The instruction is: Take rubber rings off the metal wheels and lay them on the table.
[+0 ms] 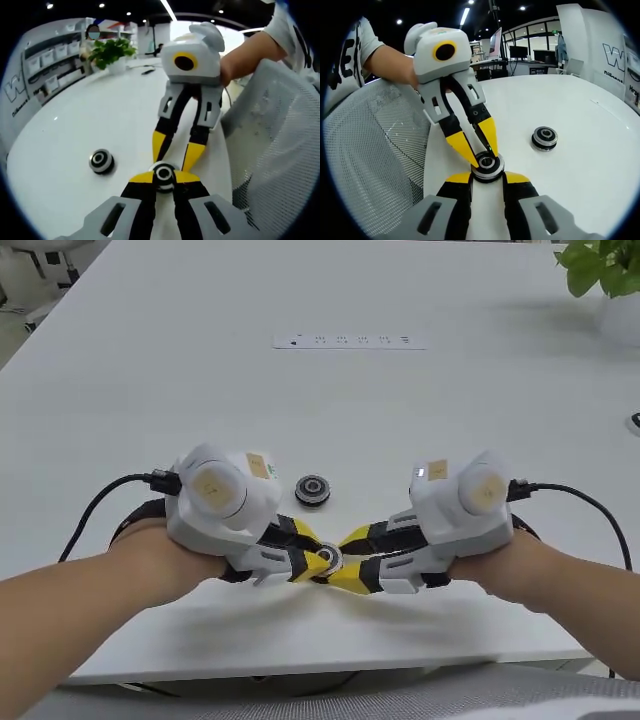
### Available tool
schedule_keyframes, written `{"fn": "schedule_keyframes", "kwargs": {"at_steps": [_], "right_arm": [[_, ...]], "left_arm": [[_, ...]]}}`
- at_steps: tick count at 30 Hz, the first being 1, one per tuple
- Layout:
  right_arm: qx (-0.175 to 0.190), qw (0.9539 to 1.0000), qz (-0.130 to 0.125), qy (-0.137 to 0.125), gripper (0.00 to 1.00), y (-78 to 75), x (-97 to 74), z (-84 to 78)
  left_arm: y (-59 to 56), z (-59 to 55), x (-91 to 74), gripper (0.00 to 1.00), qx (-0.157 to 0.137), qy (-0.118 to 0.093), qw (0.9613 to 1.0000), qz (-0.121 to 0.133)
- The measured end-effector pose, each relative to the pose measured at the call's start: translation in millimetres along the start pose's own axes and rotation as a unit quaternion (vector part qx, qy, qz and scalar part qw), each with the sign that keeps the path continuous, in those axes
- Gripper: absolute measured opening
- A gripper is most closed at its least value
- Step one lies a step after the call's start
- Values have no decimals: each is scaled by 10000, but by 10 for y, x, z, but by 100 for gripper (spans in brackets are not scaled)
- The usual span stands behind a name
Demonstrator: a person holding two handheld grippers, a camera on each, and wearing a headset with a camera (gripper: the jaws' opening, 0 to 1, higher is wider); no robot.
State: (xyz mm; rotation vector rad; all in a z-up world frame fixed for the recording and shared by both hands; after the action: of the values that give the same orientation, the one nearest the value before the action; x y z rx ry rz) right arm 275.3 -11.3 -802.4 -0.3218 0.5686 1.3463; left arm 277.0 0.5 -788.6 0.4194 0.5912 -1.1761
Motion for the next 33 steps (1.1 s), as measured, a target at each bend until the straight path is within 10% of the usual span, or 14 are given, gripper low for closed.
{"fn": "schedule_keyframes", "kwargs": {"at_steps": [33], "right_arm": [[-51, 9999, 13, -90, 14, 2, -38, -27]], "left_arm": [[0, -7, -5, 12, -128, -64, 9999, 16]]}}
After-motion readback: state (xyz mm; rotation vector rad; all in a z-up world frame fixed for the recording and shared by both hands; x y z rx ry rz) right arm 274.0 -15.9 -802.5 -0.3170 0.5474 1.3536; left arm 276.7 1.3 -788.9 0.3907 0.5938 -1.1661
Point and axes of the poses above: the centre of the closed fingertips' face, and the gripper's own axes: x roughly forward along the fingers, y roughly to its left, z roughly out of its top, the point moved 1 cm from there along -x, roughly backward along the fingers, and after that the axes turned 1 degree about -x, right-handed, at the moved point
